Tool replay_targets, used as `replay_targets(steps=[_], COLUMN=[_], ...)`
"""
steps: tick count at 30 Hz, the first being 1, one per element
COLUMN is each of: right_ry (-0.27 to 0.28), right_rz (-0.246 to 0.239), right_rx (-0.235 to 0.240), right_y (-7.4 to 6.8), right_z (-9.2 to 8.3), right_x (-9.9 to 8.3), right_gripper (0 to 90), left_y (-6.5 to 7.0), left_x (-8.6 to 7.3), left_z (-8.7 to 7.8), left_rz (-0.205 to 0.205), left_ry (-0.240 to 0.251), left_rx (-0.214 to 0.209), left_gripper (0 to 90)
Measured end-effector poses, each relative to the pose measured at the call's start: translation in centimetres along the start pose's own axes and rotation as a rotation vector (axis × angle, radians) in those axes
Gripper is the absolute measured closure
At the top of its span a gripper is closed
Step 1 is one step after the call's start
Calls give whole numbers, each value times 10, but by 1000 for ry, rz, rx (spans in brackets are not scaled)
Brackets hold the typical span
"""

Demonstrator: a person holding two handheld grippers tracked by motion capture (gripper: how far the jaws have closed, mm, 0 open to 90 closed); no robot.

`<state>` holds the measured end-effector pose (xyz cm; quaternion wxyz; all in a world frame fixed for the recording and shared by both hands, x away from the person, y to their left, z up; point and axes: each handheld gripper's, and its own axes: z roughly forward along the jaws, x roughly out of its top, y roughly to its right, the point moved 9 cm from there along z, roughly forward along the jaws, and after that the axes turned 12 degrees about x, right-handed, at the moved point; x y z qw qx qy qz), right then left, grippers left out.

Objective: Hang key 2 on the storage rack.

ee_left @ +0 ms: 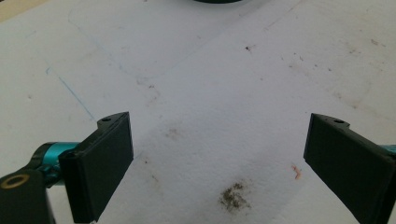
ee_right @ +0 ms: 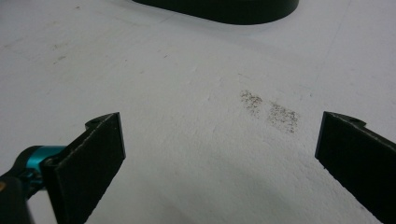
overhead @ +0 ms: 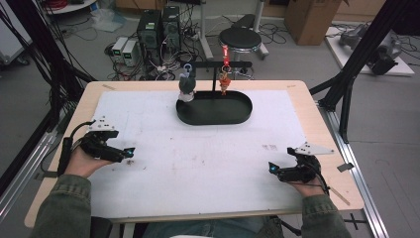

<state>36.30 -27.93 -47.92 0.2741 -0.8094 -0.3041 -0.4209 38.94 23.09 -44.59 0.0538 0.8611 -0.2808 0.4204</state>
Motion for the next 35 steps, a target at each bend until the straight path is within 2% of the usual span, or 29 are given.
replay_targets(steps=[7,11,16,24,28,35], right_ry=[-3,-4,-8,-8,-10,-15], right_rz=[5,4,2,-1,-2,0], right_rx=[-4,-5,-5,-9,-8,-5], right_y=[0,0,0,2,1,1], right_z=[-1,-1,0,-1,-1,1], right_x=[-1,-1,-1,-2,-2,-3], right_gripper=[5,5,5,5,5,5], left_y=[0,0,1,6,10,9], left_x=[-15,-25,-27,-39,-48,-54], left_z=[-3,-5,-8,-15,-19,-23], left_rz=[-16,-29,-35,-56,-74,-98], left_ry=[7,-9,-1,5,5,23], left_rx=[17,18,26,30,11,41], left_gripper=[86,86,86,86,86,86])
